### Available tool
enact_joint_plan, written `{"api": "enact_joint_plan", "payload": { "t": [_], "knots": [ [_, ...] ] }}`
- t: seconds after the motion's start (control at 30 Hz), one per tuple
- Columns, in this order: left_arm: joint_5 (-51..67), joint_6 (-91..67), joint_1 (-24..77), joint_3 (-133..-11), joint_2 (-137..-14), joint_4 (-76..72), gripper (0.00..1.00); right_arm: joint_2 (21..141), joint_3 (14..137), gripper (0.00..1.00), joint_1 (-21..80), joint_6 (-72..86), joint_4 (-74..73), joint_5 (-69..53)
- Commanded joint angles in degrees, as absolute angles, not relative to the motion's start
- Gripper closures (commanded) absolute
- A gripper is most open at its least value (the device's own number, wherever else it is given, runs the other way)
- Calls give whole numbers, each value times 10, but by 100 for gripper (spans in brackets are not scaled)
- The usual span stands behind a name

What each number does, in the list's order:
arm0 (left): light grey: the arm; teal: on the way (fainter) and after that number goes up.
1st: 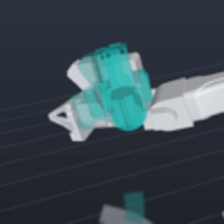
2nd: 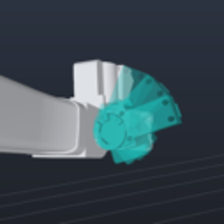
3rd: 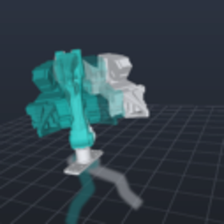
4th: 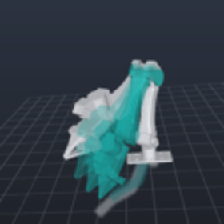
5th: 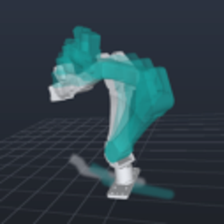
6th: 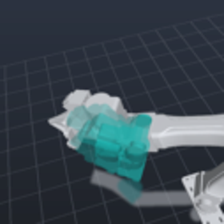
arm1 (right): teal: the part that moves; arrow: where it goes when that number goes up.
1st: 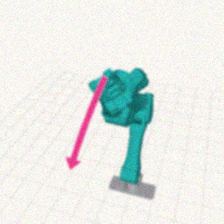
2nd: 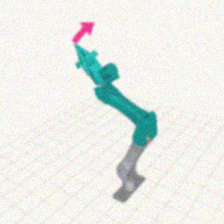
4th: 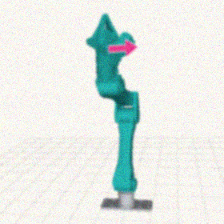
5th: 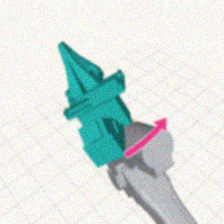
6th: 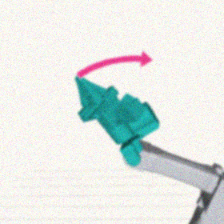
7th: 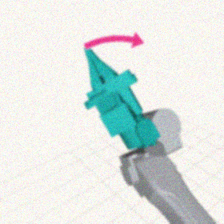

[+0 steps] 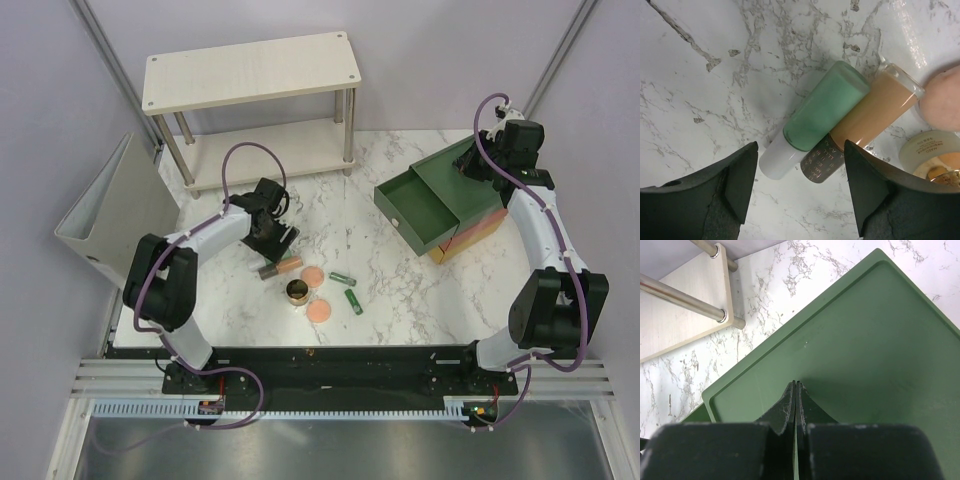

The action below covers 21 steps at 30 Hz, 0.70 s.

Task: Organize the makeup

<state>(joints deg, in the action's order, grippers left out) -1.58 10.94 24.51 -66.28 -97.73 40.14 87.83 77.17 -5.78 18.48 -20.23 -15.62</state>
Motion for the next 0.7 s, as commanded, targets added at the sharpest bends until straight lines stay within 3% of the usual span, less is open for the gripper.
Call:
{"api": "enact_joint_plan", "payload": {
  "t": [0.0,0.33,0.43,0.47,0.5,0.53,0.67],
  "knots": [
    [-45,126,246,-670,-1003,380,25,925,733,100,-53,176,-338,-146],
    [-47,120,246,-675,-1041,363,32,926,737,100,-53,175,-338,-147],
    [-46,122,246,-679,-1056,361,50,929,738,100,-54,177,-338,-148],
    [-47,122,246,-682,-1063,360,81,931,740,100,-53,176,-338,-149],
    [-50,122,246,-685,-1067,361,95,932,740,100,-54,177,-338,-149],
    [-51,124,246,-691,-1070,365,98,932,741,100,-53,177,-338,-150],
    [-49,118,246,-717,-1048,374,98,933,743,100,-53,177,-338,-152]
  ]
}}
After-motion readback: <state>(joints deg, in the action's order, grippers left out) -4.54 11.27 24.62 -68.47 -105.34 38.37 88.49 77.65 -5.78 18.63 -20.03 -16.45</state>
